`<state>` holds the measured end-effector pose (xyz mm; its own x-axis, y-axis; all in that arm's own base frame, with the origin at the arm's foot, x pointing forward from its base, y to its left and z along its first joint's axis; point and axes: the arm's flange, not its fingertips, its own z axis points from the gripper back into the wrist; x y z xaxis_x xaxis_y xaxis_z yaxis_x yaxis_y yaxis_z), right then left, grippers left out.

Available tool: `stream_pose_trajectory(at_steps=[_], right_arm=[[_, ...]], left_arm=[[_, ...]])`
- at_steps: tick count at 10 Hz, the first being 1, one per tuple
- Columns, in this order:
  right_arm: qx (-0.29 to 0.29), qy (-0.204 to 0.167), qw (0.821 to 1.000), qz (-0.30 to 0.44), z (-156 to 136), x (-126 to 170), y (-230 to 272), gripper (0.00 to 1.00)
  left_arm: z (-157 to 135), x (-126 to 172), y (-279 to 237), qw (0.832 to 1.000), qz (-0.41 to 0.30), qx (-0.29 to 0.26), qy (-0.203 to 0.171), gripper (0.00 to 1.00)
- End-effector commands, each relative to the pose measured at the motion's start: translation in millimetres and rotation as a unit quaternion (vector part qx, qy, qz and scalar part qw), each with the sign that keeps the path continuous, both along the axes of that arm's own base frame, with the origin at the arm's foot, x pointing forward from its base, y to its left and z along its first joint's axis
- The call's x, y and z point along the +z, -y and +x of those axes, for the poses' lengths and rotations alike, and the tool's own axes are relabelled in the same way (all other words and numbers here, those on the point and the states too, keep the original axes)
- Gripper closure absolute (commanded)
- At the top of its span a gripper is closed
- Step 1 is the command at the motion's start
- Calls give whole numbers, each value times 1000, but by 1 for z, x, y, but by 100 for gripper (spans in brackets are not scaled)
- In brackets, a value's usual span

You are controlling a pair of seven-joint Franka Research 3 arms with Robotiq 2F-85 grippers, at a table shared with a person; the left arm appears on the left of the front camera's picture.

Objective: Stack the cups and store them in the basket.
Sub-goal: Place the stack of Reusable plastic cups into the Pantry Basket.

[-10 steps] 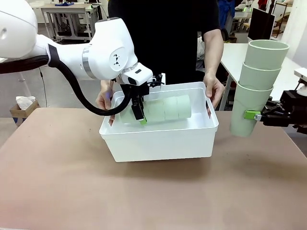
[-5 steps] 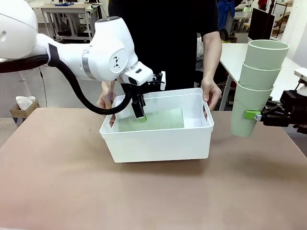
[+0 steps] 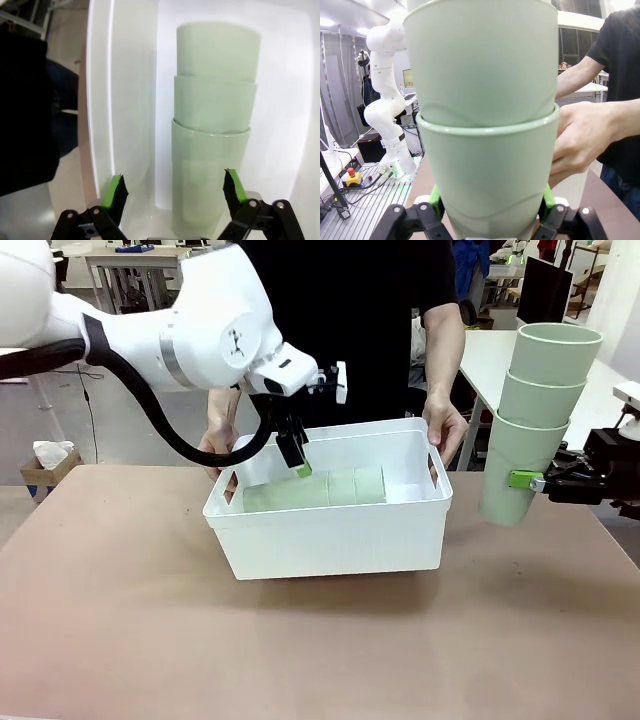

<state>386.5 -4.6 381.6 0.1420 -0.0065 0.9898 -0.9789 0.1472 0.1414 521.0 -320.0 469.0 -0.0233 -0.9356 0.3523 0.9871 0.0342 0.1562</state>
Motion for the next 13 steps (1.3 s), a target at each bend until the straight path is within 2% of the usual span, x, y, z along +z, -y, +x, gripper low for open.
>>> stream_pose_trajectory(at_steps=[1,4,7,9,13], right_arm=[[-1,5,1000,-1,1,5,-1,14],[-1,5,1000,-1,1,5,-1,14],[-1,5,1000,-1,1,5,-1,14],[-1,5,1000,-1,1,5,-1,14],[-1,5,1000,-1,1,5,-1,14]], left_arm=[[-20,32,-33,998,-60,-28,-21,0],[-39,82,-93,981,-175,-55,-58,0],[-59,105,-178,947,-299,-79,-81,0],[-78,99,-237,917,-381,-86,-86,0],[-108,72,-314,883,-451,-123,-52,0]])
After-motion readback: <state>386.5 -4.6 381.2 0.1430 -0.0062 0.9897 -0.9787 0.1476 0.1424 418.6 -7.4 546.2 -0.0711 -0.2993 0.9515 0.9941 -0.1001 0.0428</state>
